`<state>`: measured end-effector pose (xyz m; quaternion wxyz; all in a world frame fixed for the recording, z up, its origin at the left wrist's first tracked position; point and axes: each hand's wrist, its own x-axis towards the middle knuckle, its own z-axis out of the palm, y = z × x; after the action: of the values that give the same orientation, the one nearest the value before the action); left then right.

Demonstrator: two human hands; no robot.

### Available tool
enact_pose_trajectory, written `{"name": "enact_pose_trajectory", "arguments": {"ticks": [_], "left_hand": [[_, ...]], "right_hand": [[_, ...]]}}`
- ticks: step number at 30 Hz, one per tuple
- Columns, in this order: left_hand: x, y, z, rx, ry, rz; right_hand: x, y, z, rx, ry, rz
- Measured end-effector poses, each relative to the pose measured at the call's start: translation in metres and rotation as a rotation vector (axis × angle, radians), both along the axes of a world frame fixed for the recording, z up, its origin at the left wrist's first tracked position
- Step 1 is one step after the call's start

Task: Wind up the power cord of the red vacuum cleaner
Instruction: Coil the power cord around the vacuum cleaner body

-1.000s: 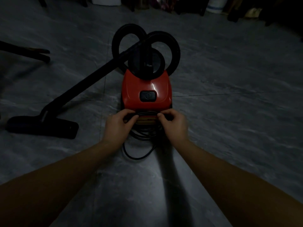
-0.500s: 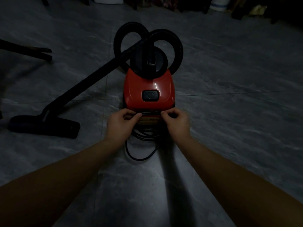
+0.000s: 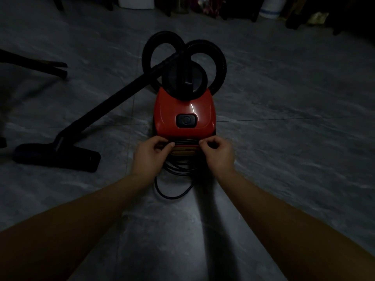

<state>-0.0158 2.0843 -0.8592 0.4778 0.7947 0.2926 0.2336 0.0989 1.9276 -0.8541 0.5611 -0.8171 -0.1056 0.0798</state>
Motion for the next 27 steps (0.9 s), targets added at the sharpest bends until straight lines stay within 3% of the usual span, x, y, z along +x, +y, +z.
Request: {"name": "enact_pose_trajectory", "arguments": {"ticks": [4, 10, 27], "left_hand": [[-0.002, -0.006, -0.002, -0.074, -0.065, 0.015], [-0.001, -0.003, 0.000, -0.240, 0.024, 0.078], [0.011, -0.004, 0.001, -0.330, 0.063, 0.150]], "right_hand": [[-0.001, -0.001, 0.004, -0.031, -0.007, 0.003], [-0.004, -0.002, 0.002, -0.015, -0.062, -0.002], [0.004, 0.001, -0.007, 0.081, 0.045, 0.035]]}}
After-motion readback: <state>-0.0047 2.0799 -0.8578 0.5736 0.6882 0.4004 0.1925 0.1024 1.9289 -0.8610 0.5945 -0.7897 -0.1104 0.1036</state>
